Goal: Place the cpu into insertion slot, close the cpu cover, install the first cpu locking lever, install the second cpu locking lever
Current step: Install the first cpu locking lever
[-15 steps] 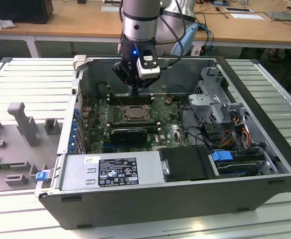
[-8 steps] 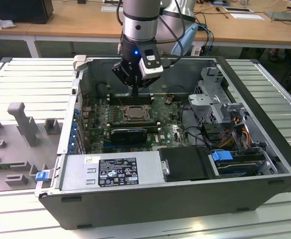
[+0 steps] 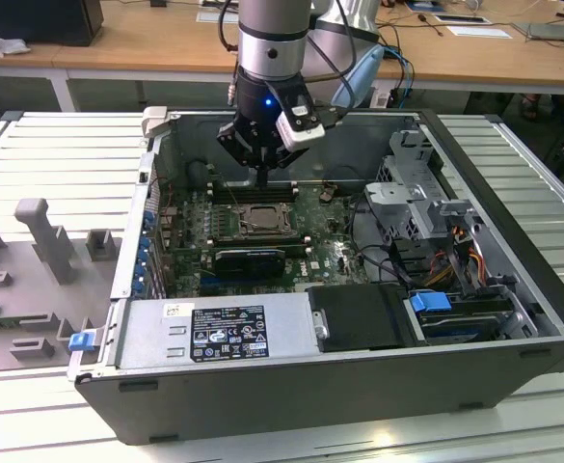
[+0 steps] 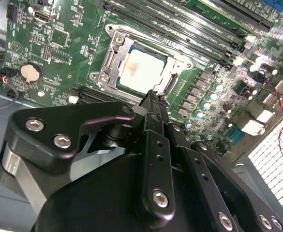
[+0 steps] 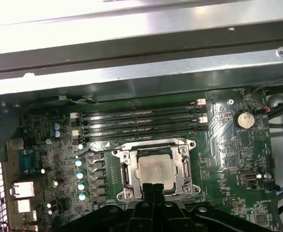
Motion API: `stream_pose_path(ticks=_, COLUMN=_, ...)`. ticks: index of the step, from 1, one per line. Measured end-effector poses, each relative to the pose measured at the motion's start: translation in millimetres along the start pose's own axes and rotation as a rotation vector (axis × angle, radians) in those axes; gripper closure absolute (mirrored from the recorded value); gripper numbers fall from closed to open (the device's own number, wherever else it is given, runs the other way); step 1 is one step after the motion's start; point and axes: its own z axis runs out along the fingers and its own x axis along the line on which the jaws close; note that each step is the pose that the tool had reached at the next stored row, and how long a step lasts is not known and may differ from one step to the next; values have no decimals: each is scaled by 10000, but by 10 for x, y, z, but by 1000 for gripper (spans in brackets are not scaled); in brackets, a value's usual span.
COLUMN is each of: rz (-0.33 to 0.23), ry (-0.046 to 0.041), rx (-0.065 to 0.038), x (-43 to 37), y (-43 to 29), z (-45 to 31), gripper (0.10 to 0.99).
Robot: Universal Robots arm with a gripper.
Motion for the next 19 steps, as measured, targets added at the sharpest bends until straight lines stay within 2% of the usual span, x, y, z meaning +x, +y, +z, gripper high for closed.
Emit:
stream_pose_path(ticks=8, rz=-730, ry=11, rx=14, x=0, y=0, z=0, gripper=980)
stream_pose_path(ticks=19, rz=-2182, ry=34, rx=44, x=0, y=0, z=1, gripper=980)
